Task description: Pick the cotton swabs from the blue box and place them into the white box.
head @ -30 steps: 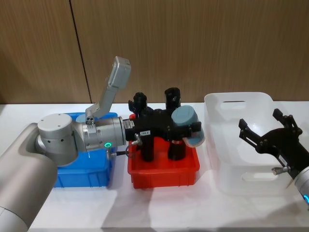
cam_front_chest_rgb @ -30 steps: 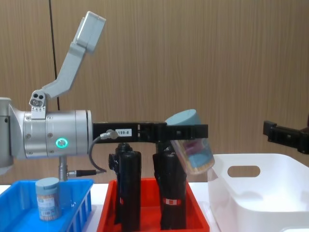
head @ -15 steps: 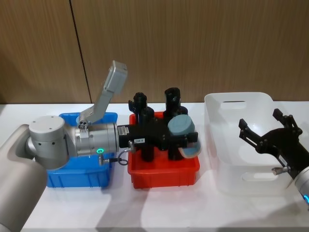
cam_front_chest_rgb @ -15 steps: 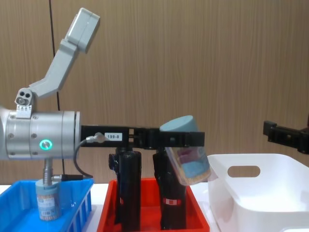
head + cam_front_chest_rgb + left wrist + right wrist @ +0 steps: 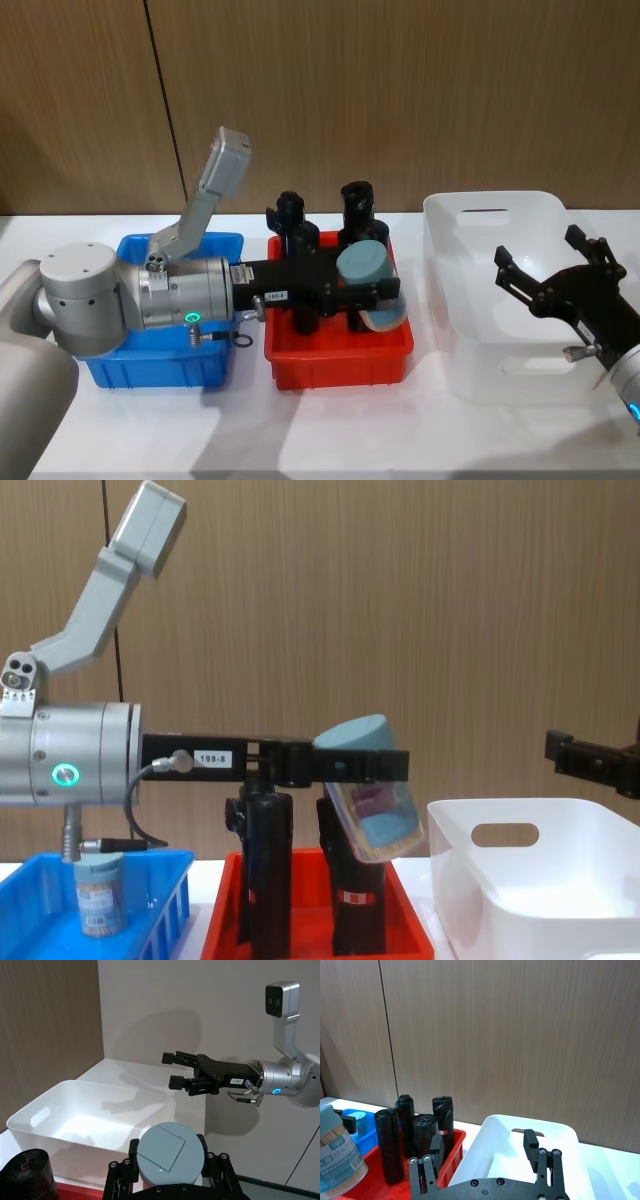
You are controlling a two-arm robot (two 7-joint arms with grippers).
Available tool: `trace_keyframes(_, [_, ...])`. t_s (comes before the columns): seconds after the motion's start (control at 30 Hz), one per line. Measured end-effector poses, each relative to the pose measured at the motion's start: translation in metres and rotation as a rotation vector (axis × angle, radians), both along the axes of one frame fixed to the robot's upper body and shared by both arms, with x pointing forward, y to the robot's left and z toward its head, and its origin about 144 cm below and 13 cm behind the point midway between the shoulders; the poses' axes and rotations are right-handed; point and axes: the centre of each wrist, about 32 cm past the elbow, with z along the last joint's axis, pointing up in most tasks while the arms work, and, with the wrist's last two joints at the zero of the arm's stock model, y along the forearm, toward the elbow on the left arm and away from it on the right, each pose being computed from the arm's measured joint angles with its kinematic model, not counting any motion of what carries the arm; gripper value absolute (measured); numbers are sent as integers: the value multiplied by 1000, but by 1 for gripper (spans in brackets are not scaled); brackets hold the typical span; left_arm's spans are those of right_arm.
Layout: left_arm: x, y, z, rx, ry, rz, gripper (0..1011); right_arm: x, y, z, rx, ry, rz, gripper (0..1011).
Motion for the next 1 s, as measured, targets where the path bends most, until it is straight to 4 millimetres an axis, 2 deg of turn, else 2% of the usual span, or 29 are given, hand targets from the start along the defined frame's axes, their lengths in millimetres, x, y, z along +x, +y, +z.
trace_keyframes(0.5, [-5, 3, 3, 4, -9, 6, 670, 0, 0, 0, -2, -1, 6, 1002])
trace_keyframes(1.0, [-6, 4, 3, 5, -12, 8, 670, 2, -10, 5, -32, -7, 136, 1002])
